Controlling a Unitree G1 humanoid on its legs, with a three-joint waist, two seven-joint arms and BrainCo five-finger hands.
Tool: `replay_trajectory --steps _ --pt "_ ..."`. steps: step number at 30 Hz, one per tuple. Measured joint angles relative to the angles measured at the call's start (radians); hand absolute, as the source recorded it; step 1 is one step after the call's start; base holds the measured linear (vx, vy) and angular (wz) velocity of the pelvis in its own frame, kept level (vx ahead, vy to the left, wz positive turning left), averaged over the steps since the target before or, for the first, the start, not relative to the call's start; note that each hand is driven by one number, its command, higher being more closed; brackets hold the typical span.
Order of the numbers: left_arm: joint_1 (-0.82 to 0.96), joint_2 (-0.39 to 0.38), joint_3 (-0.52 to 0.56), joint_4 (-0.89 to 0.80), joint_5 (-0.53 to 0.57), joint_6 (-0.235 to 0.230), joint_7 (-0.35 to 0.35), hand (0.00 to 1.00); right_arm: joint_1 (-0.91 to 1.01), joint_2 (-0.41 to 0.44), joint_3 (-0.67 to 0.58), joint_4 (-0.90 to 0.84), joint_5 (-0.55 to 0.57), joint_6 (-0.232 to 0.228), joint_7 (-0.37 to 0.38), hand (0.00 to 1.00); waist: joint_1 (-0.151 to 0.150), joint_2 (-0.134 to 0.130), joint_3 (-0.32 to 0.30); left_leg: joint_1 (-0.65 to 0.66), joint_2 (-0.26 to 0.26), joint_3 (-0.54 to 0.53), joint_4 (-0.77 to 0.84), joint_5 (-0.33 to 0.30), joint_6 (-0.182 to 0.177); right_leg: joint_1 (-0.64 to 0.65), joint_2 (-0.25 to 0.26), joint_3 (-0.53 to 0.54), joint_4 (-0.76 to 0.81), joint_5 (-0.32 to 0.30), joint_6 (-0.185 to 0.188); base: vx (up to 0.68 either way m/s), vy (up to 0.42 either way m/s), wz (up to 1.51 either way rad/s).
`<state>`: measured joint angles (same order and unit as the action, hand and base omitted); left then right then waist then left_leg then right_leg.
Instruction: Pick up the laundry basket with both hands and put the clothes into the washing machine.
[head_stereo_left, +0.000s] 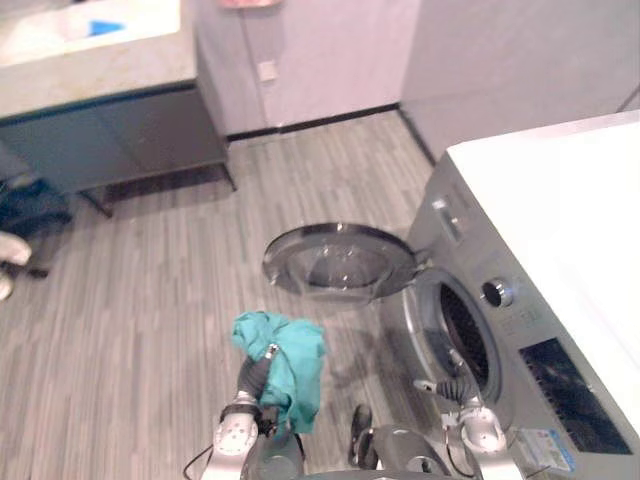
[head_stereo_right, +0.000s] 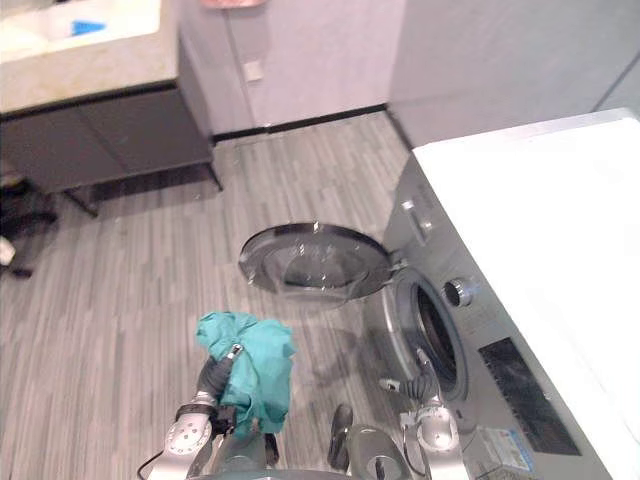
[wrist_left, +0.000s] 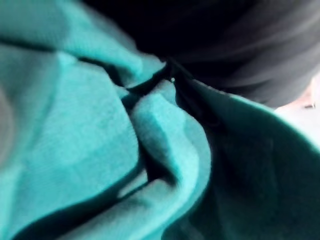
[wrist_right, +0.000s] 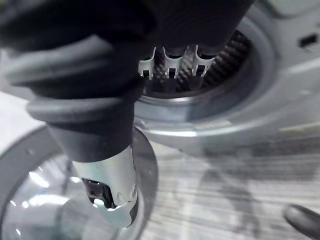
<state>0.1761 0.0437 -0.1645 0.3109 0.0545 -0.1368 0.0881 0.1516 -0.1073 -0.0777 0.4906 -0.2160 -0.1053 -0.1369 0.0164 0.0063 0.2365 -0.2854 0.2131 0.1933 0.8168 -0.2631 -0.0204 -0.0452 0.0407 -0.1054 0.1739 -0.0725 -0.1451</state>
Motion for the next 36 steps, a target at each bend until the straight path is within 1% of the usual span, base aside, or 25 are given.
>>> replay_trajectory --steps 2,3,4,5,6,7,9,12,14,15,16,18,19,20,21,23,24,25,26,27,28,29,31,33,36 --pt "-0.012 -0.001 -0.002 0.001 0.007 0.000 0.001 1.00 -0.003 0.002 -0.001 0.018 0.000 0.006 -0.006 0.00 -0.001 -0.003 0.003 0.002 -0.050 -0.088 -0.181 0.003 -0.006 0.013 -0.001 0.087 0.004 -0.010 0.018 0.28 0.171 -1.44" --pt "-0.020 0.001 -0.002 0.009 0.017 -0.001 0.001 1.00 -0.017 0.002 -0.001 0.051 -0.002 0.006 -0.017 0.00 -0.002 -0.002 0.003 0.031 -0.094 -0.171 -0.321 0.020 -0.032 0.019 0.000 0.147 0.009 -0.018 0.039 0.25 0.244 -1.68" --pt "-0.020 -0.001 -0.005 0.023 0.031 -0.002 0.001 1.00 -0.024 0.001 0.000 0.084 -0.003 0.007 -0.018 0.00 -0.004 0.015 0.000 0.058 -0.113 -0.250 -0.444 0.065 -0.072 0.025 0.014 0.204 0.020 -0.033 0.064 0.24 0.266 -1.65" --pt "-0.020 -0.002 -0.011 0.027 0.036 -0.002 0.001 1.00 -0.020 -0.002 0.000 0.089 -0.004 0.007 -0.017 0.00 -0.004 0.035 -0.007 0.066 -0.108 -0.277 -0.484 0.120 -0.070 0.026 0.031 0.228 0.024 -0.041 0.079 0.22 0.328 -1.62" --pt "-0.020 -0.008 -0.032 0.037 0.038 -0.005 -0.001 1.00 -0.013 -0.015 -0.001 0.096 -0.009 0.007 -0.016 0.00 -0.004 0.072 -0.008 0.086 -0.080 -0.296 -0.502 0.174 -0.069 0.022 0.064 0.281 0.045 -0.065 0.108 0.18 0.362 -1.13" --pt "-0.030 0.004 -0.036 0.053 0.039 -0.004 -0.002 1.00 -0.015 -0.003 0.000 0.106 -0.010 0.011 -0.017 0.00 -0.009 0.054 -0.005 0.091 -0.089 -0.264 -0.492 0.172 -0.069 0.015 0.047 0.304 0.063 -0.075 0.125 0.18 0.394 -1.37" --pt "-0.029 0.028 -0.032 0.052 0.038 -0.004 -0.001 1.00 0.004 0.017 0.035 0.098 -0.012 0.012 -0.016 0.00 -0.002 0.007 -0.024 0.127 -0.111 -0.131 -0.540 0.150 -0.040 -0.046 0.006 0.379 0.115 -0.104 0.170 0.07 0.283 -1.32" --pt "-0.018 0.039 -0.026 0.053 0.038 -0.003 -0.001 1.00 -0.007 0.021 0.078 0.108 -0.012 0.012 -0.016 0.00 -0.005 0.002 -0.024 0.146 -0.111 0.014 -0.534 0.119 -0.004 -0.098 -0.007 0.474 0.118 -0.091 0.206 -0.03 0.211 -1.46" --pt "-0.017 0.048 -0.009 0.052 0.038 -0.002 0.001 1.00 -0.051 0.022 0.107 0.154 -0.013 0.016 -0.016 0.00 -0.003 0.005 -0.021 0.157 -0.087 0.118 -0.539 0.104 0.006 -0.142 -0.037 0.367 0.104 -0.061 0.229 -0.05 0.135 -1.58" --pt "-0.023 0.059 0.002 0.052 0.038 0.000 0.002 1.00 -0.070 0.023 0.118 0.174 -0.015 0.017 -0.016 0.00 -0.008 0.007 -0.018 0.165 -0.069 0.172 -0.537 0.094 0.008 -0.163 -0.078 0.219 0.098 -0.045 0.211 -0.02 0.056 -1.87" --pt "-0.025 0.069 0.020 0.052 0.037 0.001 0.006 1.00 -0.091 0.022 0.126 0.207 -0.030 0.016 -0.016 0.00 -0.006 0.010 -0.016 0.185 -0.033 0.242 -0.536 0.085 0.003 -0.170 -0.145 -0.044 0.102 -0.061 0.182 0.00 0.022 -1.60" --pt "-0.027 0.089 0.024 0.052 0.037 0.001 0.008 1.00 -0.099 0.022 0.129 0.233 -0.031 0.014 -0.016 0.00 0.002 0.007 -0.018 0.205 0.000 0.306 -0.527 0.070 -0.016 -0.155 -0.203 -0.302 0.120 -0.086 0.140 0.03 -0.046 -1.32" --pt "-0.025 0.096 0.034 0.053 0.037 0.002 0.008 1.00 -0.106 0.017 0.128 0.252 -0.031 0.014 -0.017 0.00 -0.002 0.008 -0.015 0.212 0.029 0.338 -0.498 0.051 -0.035 -0.129 -0.236 -0.436 0.125 -0.072 0.122 0.07 -0.114 -1.13" --pt "-0.023 0.098 0.047 0.053 0.037 0.002 0.009 1.00 -0.105 0.014 0.126 0.261 -0.032 0.015 -0.018 0.00 -0.002 0.009 -0.014 0.213 0.049 0.347 -0.474 0.036 -0.046 -0.121 -0.239 -0.478 0.127 -0.047 0.136 0.12 -0.154 -0.92" --pt "-0.025 0.101 0.058 0.053 0.038 0.002 0.010 1.00 -0.106 0.009 0.124 0.274 -0.032 0.017 -0.018 0.00 -0.007 0.015 -0.005 0.215 0.080 0.355 -0.429 0.024 -0.047 -0.121 -0.217 -0.457 0.136 -0.049 0.151 0.16 -0.201 -0.73" --pt "-0.025 0.090 0.081 0.054 0.038 0.003 0.014 1.00 -0.092 -0.001 0.123 0.274 -0.032 0.019 -0.019 0.00 -0.006 0.013 0.017 0.198 0.154 0.350 -0.279 0.023 -0.047 -0.125 -0.193 -0.418 0.199 -0.099 0.137 0.16 -0.220 -0.66" --pt "-0.023 0.077 0.094 0.055 0.038 0.008 0.024 1.00 -0.089 -0.015 0.123 0.272 -0.030 0.020 -0.028 0.00 -0.006 0.022 0.039 0.171 0.203 0.318 -0.152 0.030 -0.036 -0.120 -0.182 -0.405 0.246 -0.133 0.126 0.14 -0.223 -0.59" --pt "-0.029 0.076 0.098 0.058 0.038 0.015 0.029 1.00 -0.103 -0.033 0.122 0.270 -0.028 0.025 -0.040 0.00 -0.016 0.027 0.078 0.131 0.239 0.258 -0.011 0.056 0.006 -0.104 -0.180 -0.384 0.301 -0.173 0.112 0.12 -0.194 -0.48" --pt "-0.031 0.076 0.099 0.063 0.038 0.018 0.035 1.00 -0.110 -0.037 0.123 0.269 -0.027 0.028 -0.043 0.00 -0.025 0.024 0.097 0.100 0.239 0.207 0.054 0.062 0.023 -0.099 -0.181 -0.376 0.322 -0.190 0.110 0.08 -0.122 -0.44" --pt "-0.035 0.076 0.099 0.071 0.038 0.019 0.048 1.00 -0.127 -0.044 0.119 0.267 -0.019 0.030 -0.050 0.00 -0.032 0.026 0.116 0.057 0.215 0.137 0.109 0.033 0.009 -0.104 -0.182 -0.354 0.342 -0.202 0.100 0.07 -0.069 -0.58" --pt "-0.049 0.078 0.099 0.082 0.038 0.020 0.059 1.00 -0.145 -0.051 0.105 0.249 -0.003 0.033 -0.069 0.00 -0.030 0.018 0.141 0.007 0.158 0.065 0.117 -0.003 -0.011 -0.119 -0.184 -0.321 0.357 -0.213 0.097 0.07 -0.049 -0.63" --pt "-0.053 0.078 0.100 0.083 0.038 0.021 0.068 1.00 -0.153 -0.054 0.105 0.242 0.003 0.033 -0.076 0.00 -0.030 0.015 0.149 -0.014 0.137 0.044 0.107 -0.015 -0.019 -0.128 -0.184 -0.308 0.366 -0.216 0.097 0.05 -0.010 -0.65" --pt "-0.073 0.078 0.106 0.088 0.038 0.022 0.098 1.00 -0.169 -0.072 0.106 0.231 0.019 0.030 -0.096 0.00 -0.025 0.011 0.175 -0.056 0.054 -0.009 -0.047 -0.004 -0.036 -0.192 -0.188 -0.263 0.454 -0.245 0.113 0.05 0.070 -0.64" --pt "-0.099 0.085 0.121 0.102 0.038 0.022 0.117 1.00 -0.187 -0.066 0.108 0.232 0.028 0.028 -0.108 0.00 -0.024 0.002 0.190 -0.063 0.046 -0.010 -0.072 -0.070 -0.059 -0.262 -0.195 -0.226 0.544 -0.281 0.130 0.06 0.116 -0.41" --pt "-0.205 0.086 0.130 0.134 0.035 0.024 0.161 1.00 -0.230 -0.059 0.107 0.234 0.047 0.028 -0.124 0.00 -0.029 -0.010 0.223 -0.176 0.040 0.002 0.024 -0.100 -0.028 -0.390 -0.227 -0.194 0.643 -0.290 0.137 -0.02 0.104 -0.18"
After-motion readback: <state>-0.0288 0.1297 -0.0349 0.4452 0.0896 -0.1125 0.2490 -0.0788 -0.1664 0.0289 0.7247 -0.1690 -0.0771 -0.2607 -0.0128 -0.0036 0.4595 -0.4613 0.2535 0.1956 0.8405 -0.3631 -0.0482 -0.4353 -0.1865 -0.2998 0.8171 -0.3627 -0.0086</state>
